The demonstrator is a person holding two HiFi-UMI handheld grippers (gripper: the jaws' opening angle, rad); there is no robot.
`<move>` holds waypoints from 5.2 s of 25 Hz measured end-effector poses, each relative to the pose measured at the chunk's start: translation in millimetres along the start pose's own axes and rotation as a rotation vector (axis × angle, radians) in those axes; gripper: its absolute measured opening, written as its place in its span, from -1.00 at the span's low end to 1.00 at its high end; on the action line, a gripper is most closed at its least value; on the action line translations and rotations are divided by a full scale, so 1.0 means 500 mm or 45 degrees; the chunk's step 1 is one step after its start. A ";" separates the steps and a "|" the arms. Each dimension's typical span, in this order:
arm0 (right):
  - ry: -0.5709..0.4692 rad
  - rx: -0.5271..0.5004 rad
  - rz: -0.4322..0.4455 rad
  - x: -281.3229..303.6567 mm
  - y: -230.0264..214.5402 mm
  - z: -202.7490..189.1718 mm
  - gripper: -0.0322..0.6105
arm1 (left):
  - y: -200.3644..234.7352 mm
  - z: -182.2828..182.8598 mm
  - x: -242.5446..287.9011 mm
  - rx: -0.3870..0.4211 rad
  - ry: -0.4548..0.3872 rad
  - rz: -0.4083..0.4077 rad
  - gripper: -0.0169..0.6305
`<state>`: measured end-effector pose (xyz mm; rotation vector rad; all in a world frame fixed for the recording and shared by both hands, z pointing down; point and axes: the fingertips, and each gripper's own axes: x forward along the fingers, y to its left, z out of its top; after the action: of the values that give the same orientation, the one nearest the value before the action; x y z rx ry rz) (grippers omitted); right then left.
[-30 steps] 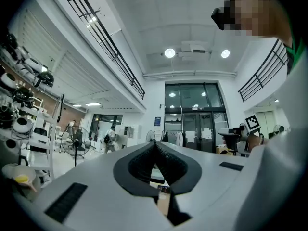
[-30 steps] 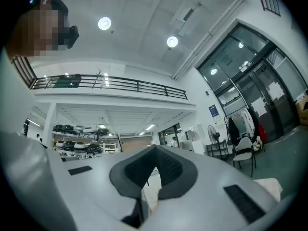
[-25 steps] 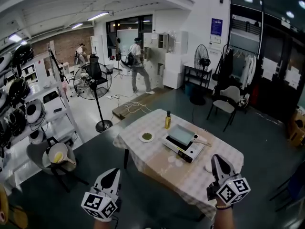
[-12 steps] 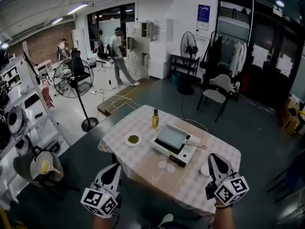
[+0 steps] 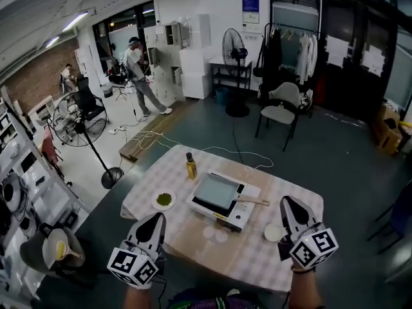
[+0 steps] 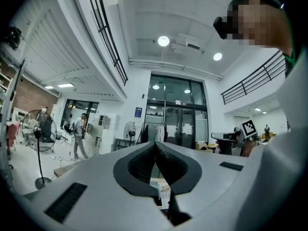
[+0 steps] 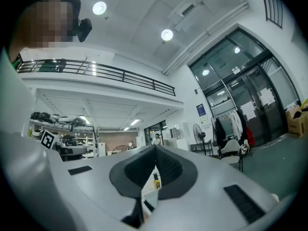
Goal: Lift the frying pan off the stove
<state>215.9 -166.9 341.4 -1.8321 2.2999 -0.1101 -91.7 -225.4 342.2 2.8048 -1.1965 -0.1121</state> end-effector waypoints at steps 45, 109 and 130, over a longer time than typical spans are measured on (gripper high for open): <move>0.822 -0.382 0.198 0.273 -0.063 -0.413 0.74 | 0.203 -0.148 0.267 -0.108 0.102 -0.455 -0.88; 1.970 -0.575 0.705 0.430 -0.233 -0.924 -0.37 | 0.337 -0.252 0.321 -0.197 0.260 -0.098 -0.88; 1.755 -0.305 0.188 0.366 -0.179 -0.876 -0.39 | 0.389 -0.243 0.257 -0.180 0.239 -0.173 -0.88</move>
<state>174.8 -393.8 765.7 -1.9284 3.3272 -1.5570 -129.9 -445.6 480.6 2.7008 -0.9201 0.0547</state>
